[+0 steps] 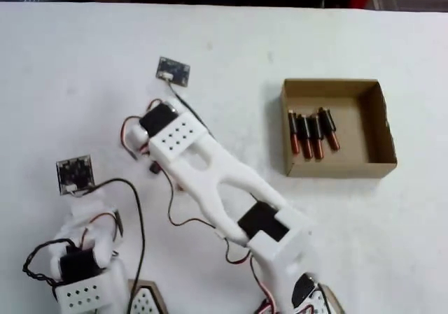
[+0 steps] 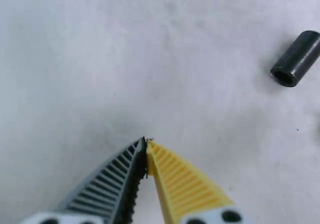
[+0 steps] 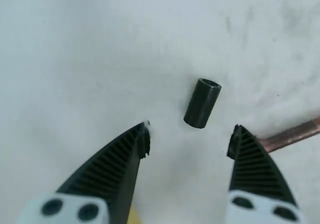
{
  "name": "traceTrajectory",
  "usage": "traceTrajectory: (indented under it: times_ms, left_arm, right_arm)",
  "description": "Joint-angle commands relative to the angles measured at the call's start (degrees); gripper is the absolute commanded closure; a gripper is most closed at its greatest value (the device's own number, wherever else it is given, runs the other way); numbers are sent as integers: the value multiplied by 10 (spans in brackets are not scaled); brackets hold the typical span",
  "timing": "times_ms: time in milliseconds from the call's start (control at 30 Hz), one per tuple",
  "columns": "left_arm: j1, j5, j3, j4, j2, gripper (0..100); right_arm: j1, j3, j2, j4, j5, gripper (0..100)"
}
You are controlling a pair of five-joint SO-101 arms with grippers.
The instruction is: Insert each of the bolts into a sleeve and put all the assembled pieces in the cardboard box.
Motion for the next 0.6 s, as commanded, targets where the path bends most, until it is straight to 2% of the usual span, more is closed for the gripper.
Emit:
traceTrajectory:
  times_ms: [0,200,567]
  left_arm:
    - [-4,6,-1,5,-5,976]
    - [-3,6,-1,4,-5,976]
    - [-3,6,-1,4,-5,976]
  right_arm:
    - [-1,-6,1,-9,-33,765]
    - [-3,-6,21,-10,-94,765]
    - [6,-11,87,-81,-95,765]
